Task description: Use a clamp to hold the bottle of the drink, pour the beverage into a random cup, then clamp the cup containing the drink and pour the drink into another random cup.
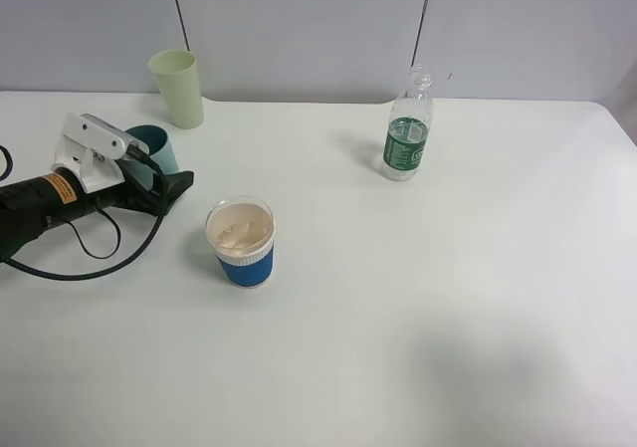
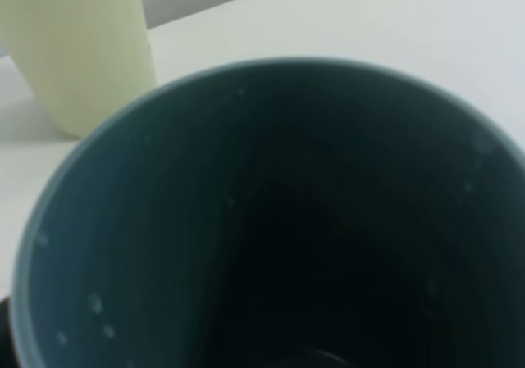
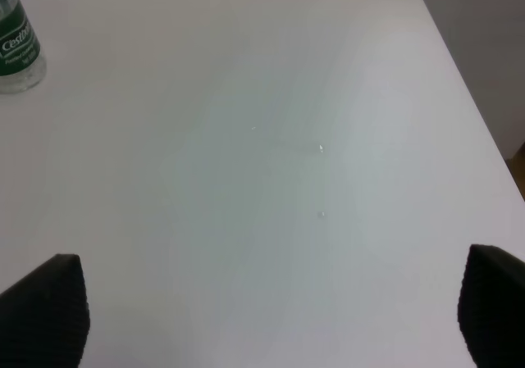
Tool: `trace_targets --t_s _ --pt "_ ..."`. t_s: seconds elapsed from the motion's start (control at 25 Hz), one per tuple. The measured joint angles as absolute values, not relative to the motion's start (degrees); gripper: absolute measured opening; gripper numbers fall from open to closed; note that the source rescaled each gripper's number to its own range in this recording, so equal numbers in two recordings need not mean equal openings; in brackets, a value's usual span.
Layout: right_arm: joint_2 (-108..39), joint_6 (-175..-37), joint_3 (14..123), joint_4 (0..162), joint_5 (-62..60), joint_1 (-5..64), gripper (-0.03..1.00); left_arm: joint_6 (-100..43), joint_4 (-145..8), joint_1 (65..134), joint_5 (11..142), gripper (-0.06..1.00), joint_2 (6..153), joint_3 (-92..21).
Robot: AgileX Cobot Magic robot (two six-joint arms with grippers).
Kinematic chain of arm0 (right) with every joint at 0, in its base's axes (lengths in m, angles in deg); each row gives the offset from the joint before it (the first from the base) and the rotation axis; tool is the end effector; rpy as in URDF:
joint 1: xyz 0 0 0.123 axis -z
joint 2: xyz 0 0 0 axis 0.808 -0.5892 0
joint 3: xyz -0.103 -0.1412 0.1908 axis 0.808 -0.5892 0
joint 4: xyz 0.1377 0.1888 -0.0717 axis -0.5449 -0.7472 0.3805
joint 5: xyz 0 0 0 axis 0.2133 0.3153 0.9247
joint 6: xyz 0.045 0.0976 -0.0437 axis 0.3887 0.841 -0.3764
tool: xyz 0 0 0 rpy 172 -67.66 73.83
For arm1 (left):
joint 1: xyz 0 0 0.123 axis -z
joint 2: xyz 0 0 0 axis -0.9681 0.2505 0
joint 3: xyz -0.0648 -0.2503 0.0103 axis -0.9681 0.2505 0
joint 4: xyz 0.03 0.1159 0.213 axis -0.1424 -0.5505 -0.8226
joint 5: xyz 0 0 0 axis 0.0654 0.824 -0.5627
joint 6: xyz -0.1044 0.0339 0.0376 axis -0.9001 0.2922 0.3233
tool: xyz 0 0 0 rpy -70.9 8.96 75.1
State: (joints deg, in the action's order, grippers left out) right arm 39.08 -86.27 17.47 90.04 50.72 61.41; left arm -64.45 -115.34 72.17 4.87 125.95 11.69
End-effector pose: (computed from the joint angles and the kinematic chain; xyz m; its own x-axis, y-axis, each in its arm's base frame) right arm 0.0355 -0.0062 0.2637 -0.4576 -0.0003 -0.8892 0.1142 0.9917 -0.0592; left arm 0.3126 -0.0413 0.0566 -0.2130 0.1759 -0.9611 0.4934 0.8684 0.0496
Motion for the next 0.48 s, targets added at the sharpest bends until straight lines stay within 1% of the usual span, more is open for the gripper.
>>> trace_targets --t_s 0.08,0.2,0.48 --pt "39.1 -86.3 17.5 90.0 50.7 61.4 0.82 -64.5 -115.6 72.2 5.1 0.98 126.0 11.7" --pt "39.1 -86.3 17.5 90.0 50.7 61.4 0.82 -64.5 -115.8 72.2 5.7 0.98 125.0 12.6" --pt "39.1 -86.3 17.5 90.0 50.7 61.4 0.82 -64.5 -112.7 72.2 6.8 0.99 118.7 18.7"
